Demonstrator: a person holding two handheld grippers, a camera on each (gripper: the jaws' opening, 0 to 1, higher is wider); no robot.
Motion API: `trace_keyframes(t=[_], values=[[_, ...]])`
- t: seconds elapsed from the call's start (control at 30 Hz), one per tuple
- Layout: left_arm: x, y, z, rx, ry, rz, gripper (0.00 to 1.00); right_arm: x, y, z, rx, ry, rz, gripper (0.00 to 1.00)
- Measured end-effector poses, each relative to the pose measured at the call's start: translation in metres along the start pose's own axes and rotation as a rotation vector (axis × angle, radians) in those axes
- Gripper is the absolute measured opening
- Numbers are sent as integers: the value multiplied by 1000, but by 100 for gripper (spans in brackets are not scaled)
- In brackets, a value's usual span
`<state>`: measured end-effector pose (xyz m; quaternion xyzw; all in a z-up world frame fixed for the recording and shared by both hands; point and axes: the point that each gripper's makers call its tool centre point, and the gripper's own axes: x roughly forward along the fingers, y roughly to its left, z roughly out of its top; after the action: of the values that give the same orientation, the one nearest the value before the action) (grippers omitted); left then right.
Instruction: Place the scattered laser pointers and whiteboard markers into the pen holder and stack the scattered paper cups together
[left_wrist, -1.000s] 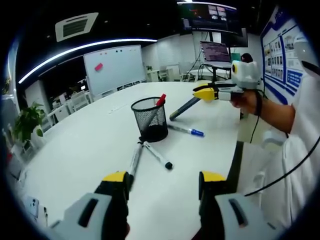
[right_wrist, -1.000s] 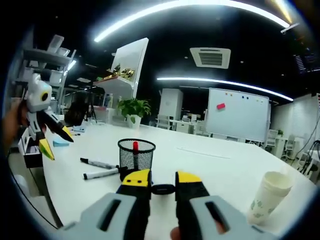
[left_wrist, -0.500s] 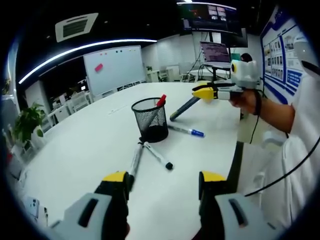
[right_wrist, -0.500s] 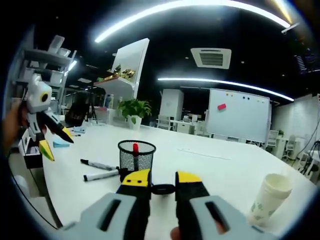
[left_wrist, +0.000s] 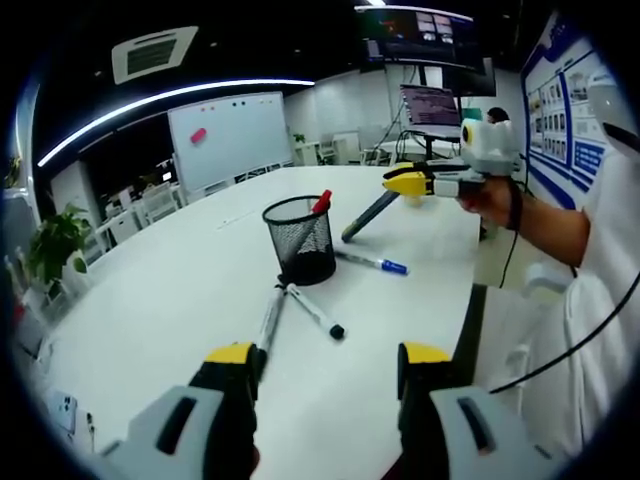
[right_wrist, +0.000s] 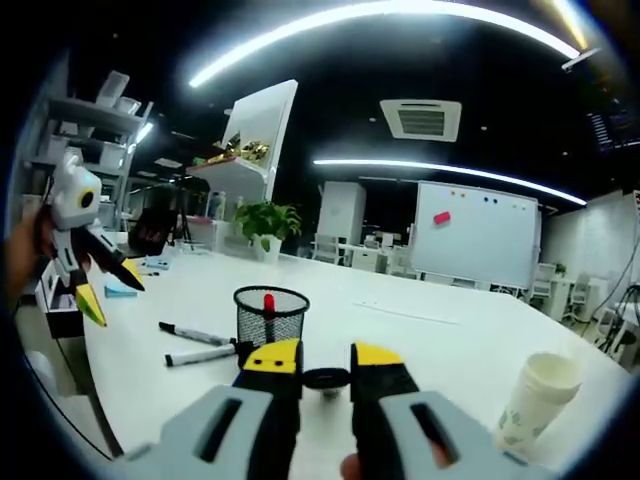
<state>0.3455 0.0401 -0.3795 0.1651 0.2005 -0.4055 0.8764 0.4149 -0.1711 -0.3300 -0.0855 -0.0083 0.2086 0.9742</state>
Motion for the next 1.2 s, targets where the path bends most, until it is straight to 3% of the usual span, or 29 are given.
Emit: trace_keyframes(t=[1.2], values=[[2,0,-2,-5,5,-2,57,5,-12,22,-7,-67,-15,18]])
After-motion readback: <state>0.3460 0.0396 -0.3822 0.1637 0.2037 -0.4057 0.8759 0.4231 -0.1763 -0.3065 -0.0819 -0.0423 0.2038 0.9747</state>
